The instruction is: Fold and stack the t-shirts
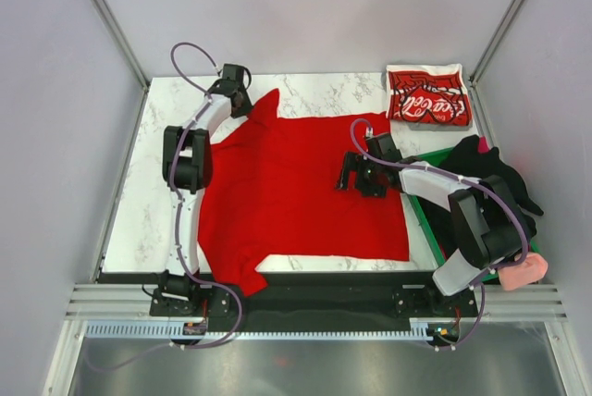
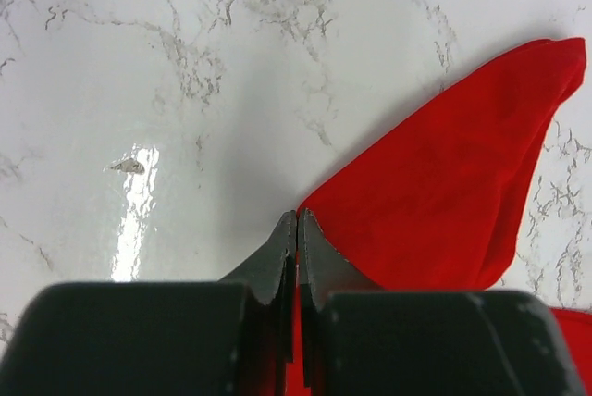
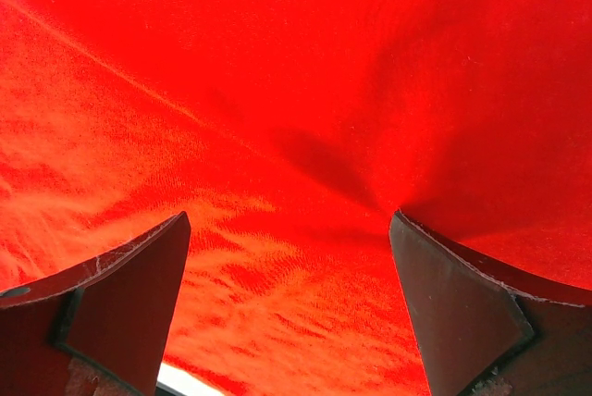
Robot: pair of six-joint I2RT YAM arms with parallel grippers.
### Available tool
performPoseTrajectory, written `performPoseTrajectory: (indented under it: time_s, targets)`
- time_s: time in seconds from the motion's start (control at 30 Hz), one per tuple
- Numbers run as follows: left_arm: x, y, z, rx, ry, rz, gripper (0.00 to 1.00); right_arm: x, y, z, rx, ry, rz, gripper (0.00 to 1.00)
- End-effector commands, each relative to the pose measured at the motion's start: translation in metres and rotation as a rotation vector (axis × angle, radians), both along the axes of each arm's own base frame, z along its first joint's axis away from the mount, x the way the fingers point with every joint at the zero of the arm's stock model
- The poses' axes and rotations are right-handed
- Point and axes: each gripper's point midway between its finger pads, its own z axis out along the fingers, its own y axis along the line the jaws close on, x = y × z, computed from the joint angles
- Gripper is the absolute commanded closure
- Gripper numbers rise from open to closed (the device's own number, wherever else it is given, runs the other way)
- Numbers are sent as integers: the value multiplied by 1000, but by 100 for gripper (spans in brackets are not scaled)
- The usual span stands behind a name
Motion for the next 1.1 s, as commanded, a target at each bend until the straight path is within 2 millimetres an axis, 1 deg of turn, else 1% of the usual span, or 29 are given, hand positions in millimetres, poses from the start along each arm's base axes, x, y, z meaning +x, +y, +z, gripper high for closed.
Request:
performPoseTrajectory:
  time_s: [0.0, 0.07, 0.1, 0.13, 0.17, 0.2, 0.23, 0.27, 0.3, 0.33, 0.4, 0.43, 0.47, 0.5, 0.53, 0.57, 0.6, 0.63, 0.67, 0.73, 0.77, 0.83, 0.87, 0.9, 0.93, 0.97, 1.0, 1.03, 1.07]
  targets:
    - [3, -5, -6, -11, 20, 20, 98, -41, -19, -44, -99, 186, 19, 2]
    - [6, -6, 1, -4, 5, 11, 98, -42, -20, -45, -99, 188, 20, 2]
    - [7, -5, 8, 9, -6, -3, 98, -42, -21, -45, -98, 190, 17, 2]
    - [9, -4, 19, 16, -26, -5, 98, -41, -21, -44, -99, 187, 18, 2]
    - [12, 1, 39, 44, -61, -6, 98, -42, -21, -45, -100, 190, 18, 2]
    - [15, 5, 50, 62, -85, -4, 98, -42, -21, -45, -97, 192, 15, 2]
    - [25, 13, 75, 79, -140, 10, 98, -42, -20, -44, -94, 193, 17, 2]
    - [32, 18, 91, 90, -176, 12, 98, -42, -20, -45, -93, 197, 19, 2]
    - [39, 24, 103, 106, -207, 9, 98, -42, -19, -45, -92, 201, 21, 2]
    - [54, 39, 138, 103, -291, 35, 98, -42, -17, -45, -85, 204, 26, 2]
    - [79, 53, 164, 110, -406, 48, 98, -41, -17, -44, -82, 207, 25, 2]
    - [89, 70, 167, 110, -444, 70, 96, -41, -16, -43, -79, 208, 26, 2]
    - [105, 73, 183, 88, -547, 70, 88, -41, -16, -42, -80, 204, 29, 2]
    - [112, 77, 184, 83, -584, 65, 88, -40, -17, -41, -83, 205, 24, 2]
    - [121, 91, 176, 114, -606, 103, 84, -41, -18, -41, -87, 206, 22, 2]
    - [129, 99, 194, 142, -697, 140, 57, -42, -17, -40, -88, 207, 26, 2]
    - [131, 104, 190, 146, -712, 158, 22, -43, -18, -39, -87, 209, 26, 2]
    - [133, 115, 200, 128, -750, 181, 1, -42, -18, -38, -89, 206, 25, 2]
    - [131, 120, 211, 108, -768, 207, 0, -43, -19, -36, -89, 204, 24, 2]
    - [128, 122, 221, 76, -776, 232, 0, -42, -18, -34, -87, 198, 21, 2]
    - [126, 115, 236, 60, -797, 197, 0, -41, -18, -33, -86, 198, 18, 2]
    - [118, 104, 237, 60, -754, 153, 0, -37, -15, -31, -81, 192, 19, 2]
    - [108, 98, 262, 59, -768, 124, 0, -36, -15, -31, -83, 192, 20, 2]
    - [99, 95, 271, 54, -763, 112, 0, -33, -15, -30, -87, 187, 16, 2]
    - [90, 87, 248, 51, -689, 89, 1, -29, -14, -28, -83, 179, 14, 2]
    - [81, 85, 246, 48, -667, 85, 2, -26, -11, -23, -75, 168, 14, 2]
    - [62, 84, 279, 33, -699, 91, 2, -25, -10, -20, -70, 164, 14, 2]
    - [48, 80, 240, 28, -600, 79, 3, -19, -7, -13, -62, 146, 17, 2]
    - [35, 78, 239, 0, -578, 89, 4, -17, -6, -6, -59, 131, 20, 2]
